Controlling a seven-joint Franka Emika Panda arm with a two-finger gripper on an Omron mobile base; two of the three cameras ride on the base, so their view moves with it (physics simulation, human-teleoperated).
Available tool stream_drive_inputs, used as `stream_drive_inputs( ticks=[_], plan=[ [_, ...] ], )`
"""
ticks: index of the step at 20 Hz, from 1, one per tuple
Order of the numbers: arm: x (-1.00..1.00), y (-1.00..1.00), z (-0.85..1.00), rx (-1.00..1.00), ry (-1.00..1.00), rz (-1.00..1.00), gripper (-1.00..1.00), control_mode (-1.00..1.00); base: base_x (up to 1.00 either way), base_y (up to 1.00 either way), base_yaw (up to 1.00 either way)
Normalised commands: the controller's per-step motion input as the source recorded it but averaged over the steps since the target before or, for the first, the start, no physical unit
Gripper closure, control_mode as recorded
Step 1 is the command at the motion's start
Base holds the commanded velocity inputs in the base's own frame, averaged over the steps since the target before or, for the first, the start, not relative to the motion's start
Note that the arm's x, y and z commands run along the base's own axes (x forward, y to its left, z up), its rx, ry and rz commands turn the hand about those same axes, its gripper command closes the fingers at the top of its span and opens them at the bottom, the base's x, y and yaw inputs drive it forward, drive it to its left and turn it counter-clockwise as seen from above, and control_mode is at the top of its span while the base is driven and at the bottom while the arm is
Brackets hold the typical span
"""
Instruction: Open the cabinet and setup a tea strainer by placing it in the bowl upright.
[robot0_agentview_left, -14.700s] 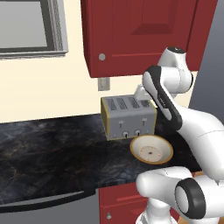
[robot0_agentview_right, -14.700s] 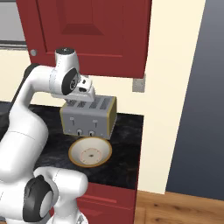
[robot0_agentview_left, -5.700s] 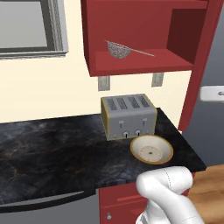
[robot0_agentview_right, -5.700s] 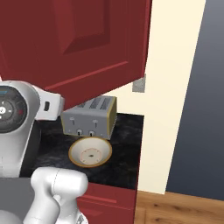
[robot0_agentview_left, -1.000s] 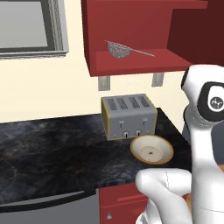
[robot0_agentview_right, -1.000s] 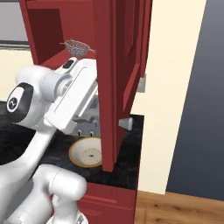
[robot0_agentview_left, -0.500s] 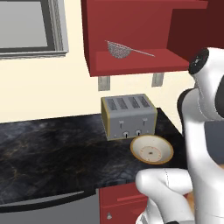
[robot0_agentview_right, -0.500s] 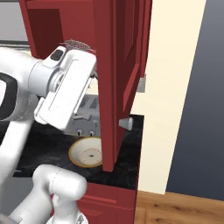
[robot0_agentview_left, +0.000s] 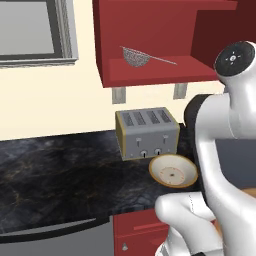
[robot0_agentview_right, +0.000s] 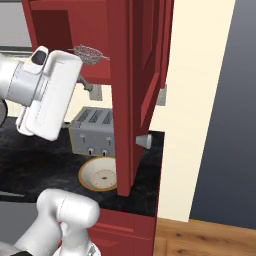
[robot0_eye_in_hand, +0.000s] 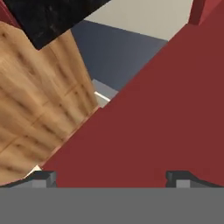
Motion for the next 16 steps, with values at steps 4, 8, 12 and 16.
stream_drive_inputs(
  ticks=[4, 8, 12, 16],
  plan=[
    [0.74, 0.51, -0.01, 0.19, -0.02, 0.3, -1.0, -1.0, 0.0, 0.0, 0.0],
    [0.61, 0.39, 0.0, 0.26, -0.16, 0.21, -1.0, -1.0, 0.0, 0.0, 0.0],
    [0.53, 0.32, 0.0, 0.28, -0.18, 0.1, -1.0, -1.0, 0.0, 0.0, 0.0],
    [0.5, 0.23, 0.0, 0.45, -0.09, 0.02, -1.0, -1.0, 0.0, 0.0, 0.0]
  ],
)
